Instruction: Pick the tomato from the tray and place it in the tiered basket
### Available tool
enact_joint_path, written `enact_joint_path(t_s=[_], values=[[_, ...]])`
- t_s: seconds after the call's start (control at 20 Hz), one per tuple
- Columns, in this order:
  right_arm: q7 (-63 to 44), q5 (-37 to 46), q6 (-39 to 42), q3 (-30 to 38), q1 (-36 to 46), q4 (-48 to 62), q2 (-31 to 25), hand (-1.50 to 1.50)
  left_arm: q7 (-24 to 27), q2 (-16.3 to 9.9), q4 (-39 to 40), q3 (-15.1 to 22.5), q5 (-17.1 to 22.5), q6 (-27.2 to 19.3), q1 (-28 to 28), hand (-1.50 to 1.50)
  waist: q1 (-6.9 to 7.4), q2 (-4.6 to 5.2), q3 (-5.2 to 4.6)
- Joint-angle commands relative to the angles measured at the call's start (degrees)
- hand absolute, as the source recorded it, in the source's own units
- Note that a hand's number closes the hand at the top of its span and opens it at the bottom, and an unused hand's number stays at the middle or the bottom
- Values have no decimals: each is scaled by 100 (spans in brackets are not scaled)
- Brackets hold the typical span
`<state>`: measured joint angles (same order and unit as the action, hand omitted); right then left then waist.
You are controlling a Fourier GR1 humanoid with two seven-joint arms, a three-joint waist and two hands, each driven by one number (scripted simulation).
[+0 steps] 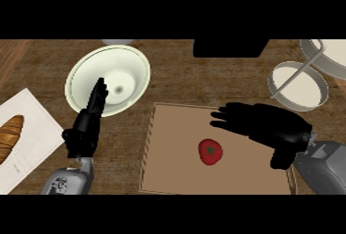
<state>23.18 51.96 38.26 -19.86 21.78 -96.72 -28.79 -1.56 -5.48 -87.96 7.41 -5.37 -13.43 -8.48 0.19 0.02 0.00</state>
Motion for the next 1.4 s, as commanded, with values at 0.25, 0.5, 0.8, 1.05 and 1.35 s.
enact_joint_path(t_s=[0.25, 0.5, 0.8, 1.05, 1.35], values=[[684, 205, -11, 179, -130, 224, 107, -150, 15, 130, 69, -100, -92, 127, -31, 0, -11, -3, -1], [660, 295, -35, -10, -285, 342, 188, -150, -299, 168, -210, -78, -149, 131, -93, 0, -11, -4, 0], [395, 544, 99, -234, -221, 372, 567, -150, -315, 267, -342, 24, -390, 51, 76, 0, -6, -5, 0], [390, 824, -83, -261, 353, 1227, 975, -150, -263, 166, -381, -149, -327, 198, 157, 0, 17, 1, 0], [223, 1003, 46, -386, -155, 718, 1085, -150, -589, 283, -554, -123, -378, 219, 1, 0, -11, -7, 0]])
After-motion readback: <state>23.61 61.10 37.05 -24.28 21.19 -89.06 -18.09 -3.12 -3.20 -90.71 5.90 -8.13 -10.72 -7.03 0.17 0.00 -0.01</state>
